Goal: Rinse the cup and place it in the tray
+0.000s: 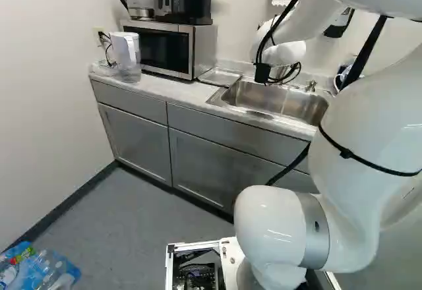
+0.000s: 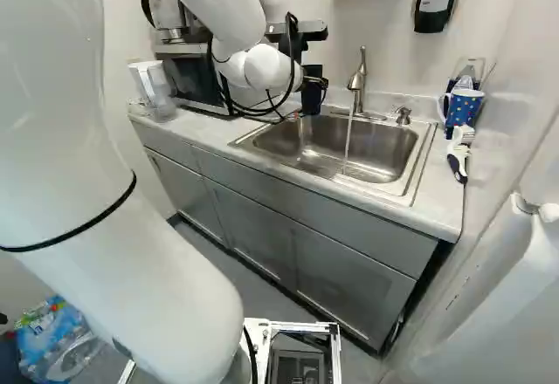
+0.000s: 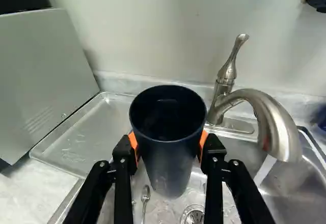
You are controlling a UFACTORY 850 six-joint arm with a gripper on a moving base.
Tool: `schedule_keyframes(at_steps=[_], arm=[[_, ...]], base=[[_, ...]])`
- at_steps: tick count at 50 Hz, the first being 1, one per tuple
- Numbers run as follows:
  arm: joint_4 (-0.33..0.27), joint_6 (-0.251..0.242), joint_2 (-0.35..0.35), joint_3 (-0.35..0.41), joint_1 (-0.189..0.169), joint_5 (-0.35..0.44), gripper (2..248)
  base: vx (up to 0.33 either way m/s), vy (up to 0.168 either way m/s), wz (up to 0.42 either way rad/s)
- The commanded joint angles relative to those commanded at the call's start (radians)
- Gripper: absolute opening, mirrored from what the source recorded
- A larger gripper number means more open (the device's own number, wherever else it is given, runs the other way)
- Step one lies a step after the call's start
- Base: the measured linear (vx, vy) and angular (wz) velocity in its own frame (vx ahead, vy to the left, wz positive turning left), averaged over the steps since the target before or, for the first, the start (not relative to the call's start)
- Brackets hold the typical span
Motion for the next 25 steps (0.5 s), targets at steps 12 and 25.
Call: schedule_keyframes(at_steps=[12, 25], arm=[[0.000, 0.085, 0.000, 0.000, 0.000, 0.000, 126], [0.000, 0.218, 0.000, 0.000, 0.000, 0.000, 126]], base=[[0.000, 0.000, 0.000], [0.000, 0.000, 0.000]])
